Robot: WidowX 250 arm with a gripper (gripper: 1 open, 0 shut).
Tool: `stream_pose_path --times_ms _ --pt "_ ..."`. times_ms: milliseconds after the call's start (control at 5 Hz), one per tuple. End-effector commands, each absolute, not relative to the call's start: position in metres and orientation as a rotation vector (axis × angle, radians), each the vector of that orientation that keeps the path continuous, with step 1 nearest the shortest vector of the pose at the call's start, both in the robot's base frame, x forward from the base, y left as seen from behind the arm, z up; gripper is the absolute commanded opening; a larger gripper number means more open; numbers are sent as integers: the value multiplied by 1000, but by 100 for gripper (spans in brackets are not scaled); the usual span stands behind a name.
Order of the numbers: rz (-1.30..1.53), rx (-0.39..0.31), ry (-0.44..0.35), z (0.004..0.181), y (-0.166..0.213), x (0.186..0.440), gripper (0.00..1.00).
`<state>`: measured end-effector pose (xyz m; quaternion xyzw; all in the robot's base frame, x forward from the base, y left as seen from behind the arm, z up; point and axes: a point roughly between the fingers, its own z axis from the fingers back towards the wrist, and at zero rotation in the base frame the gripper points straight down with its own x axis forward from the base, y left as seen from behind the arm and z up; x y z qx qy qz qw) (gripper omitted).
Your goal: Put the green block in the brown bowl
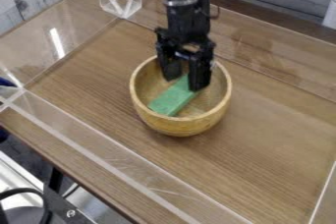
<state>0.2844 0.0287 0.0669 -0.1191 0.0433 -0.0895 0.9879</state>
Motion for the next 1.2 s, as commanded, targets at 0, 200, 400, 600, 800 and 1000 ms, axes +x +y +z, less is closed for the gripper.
stream_pose_path --times_ms 0,200,400,600,800,1000 --pt "-161 -244 -44 129 25 293 100" --pt "-143 -269 -85 168 15 290 100" --pt "-100 -299 -56 149 5 289 100" --pt "-46 -338 -23 125 -14 289 100" --pt "-116 -291 -30 105 -33 273 100" --pt "-165 -246 -75 114 -45 262 100"
